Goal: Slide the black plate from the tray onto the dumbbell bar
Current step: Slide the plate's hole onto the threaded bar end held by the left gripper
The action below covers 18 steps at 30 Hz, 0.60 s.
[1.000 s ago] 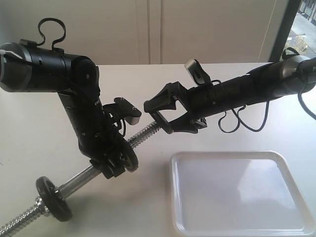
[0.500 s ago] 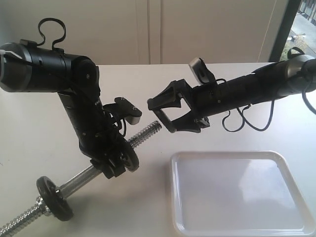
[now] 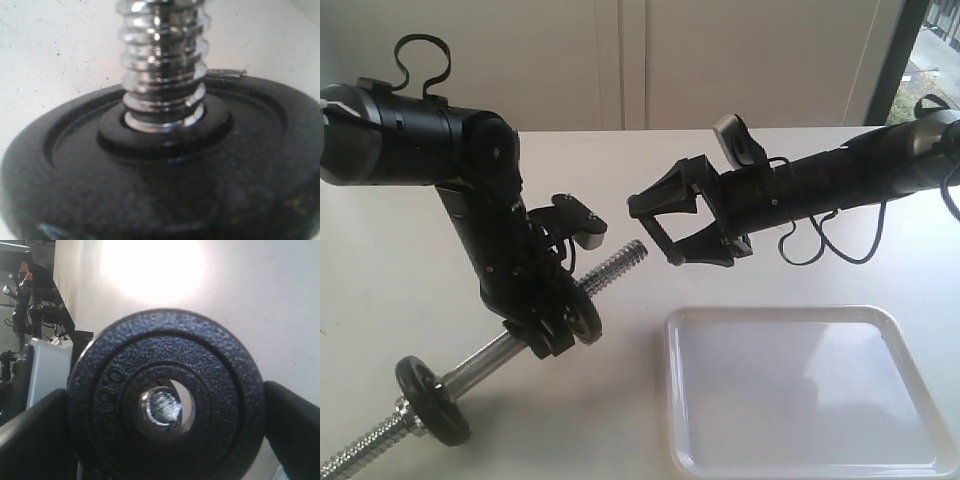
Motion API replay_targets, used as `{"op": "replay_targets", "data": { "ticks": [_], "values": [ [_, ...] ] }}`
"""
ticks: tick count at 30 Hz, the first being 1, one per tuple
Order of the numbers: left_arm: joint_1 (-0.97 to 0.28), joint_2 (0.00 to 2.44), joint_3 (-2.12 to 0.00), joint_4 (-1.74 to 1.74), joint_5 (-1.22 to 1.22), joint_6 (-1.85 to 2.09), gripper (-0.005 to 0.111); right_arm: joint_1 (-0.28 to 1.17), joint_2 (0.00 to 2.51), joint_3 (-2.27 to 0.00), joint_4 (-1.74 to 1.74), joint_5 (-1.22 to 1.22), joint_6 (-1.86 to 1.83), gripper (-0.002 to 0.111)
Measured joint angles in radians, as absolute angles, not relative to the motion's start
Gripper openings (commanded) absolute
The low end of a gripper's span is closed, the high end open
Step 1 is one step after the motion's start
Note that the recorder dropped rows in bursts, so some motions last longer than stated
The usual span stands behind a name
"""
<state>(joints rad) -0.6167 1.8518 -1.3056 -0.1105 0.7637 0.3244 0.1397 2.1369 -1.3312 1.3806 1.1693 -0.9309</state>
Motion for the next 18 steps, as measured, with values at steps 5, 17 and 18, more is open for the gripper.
{"op": "replay_targets", "data": {
  "ticks": [5,17,18],
  "values": [
    [-0.617,1.825,-1.305,-0.114,0.747,0.324,0.0,0.14,2.137,-1.331,1.381,1.167,-0.931,0.0],
    [-0.617,1.825,-1.305,-0.116,0.74,0.324,0.0,0.14,2.137,-1.331,1.437,1.169,-0.911,0.0],
    [-0.617,1.825,-1.303,-0.116,0.737,0.324,0.0,0.14,2.137,-1.331,1.437,1.169,-0.907,0.0]
  ]
}}
